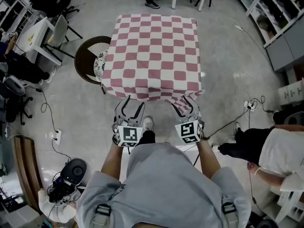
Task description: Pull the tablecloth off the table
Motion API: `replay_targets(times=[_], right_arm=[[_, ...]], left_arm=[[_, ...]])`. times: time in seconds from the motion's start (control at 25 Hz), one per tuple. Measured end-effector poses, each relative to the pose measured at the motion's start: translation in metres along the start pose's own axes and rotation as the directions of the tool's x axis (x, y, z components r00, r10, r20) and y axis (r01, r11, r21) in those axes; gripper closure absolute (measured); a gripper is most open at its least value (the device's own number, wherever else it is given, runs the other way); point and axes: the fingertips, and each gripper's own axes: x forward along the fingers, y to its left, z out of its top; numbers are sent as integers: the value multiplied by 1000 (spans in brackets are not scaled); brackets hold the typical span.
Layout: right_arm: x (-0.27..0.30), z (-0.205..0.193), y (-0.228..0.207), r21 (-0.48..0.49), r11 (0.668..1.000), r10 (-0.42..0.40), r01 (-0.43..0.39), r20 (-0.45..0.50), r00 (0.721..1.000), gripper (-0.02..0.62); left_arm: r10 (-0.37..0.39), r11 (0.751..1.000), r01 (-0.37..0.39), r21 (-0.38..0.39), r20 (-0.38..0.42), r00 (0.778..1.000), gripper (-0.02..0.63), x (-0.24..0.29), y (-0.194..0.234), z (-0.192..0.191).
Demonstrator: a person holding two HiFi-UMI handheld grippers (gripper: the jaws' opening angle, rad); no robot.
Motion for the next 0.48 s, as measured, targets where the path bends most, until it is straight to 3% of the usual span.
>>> replay_targets(times=[0.24, 0.32, 0.4, 0.48], right_arm=[[72, -22, 6, -42, 997, 64, -70, -144, 988, 359], [93, -34, 9, -76, 993, 75, -91, -196, 978, 359], [113, -47, 12, -103, 988, 84, -111, -243, 966, 357], [129, -57, 13, -132, 982, 91, -133, -284, 955, 359]], left_arm=[[-108, 985, 119, 126, -88, 990, 360, 59, 14, -34], [-144, 961, 172, 215, -140, 980, 360, 74, 14, -54], [-171, 923, 226, 312, -195, 966, 360, 89, 14, -75], [-198, 890, 279, 361, -247, 949, 360, 103, 14, -96]])
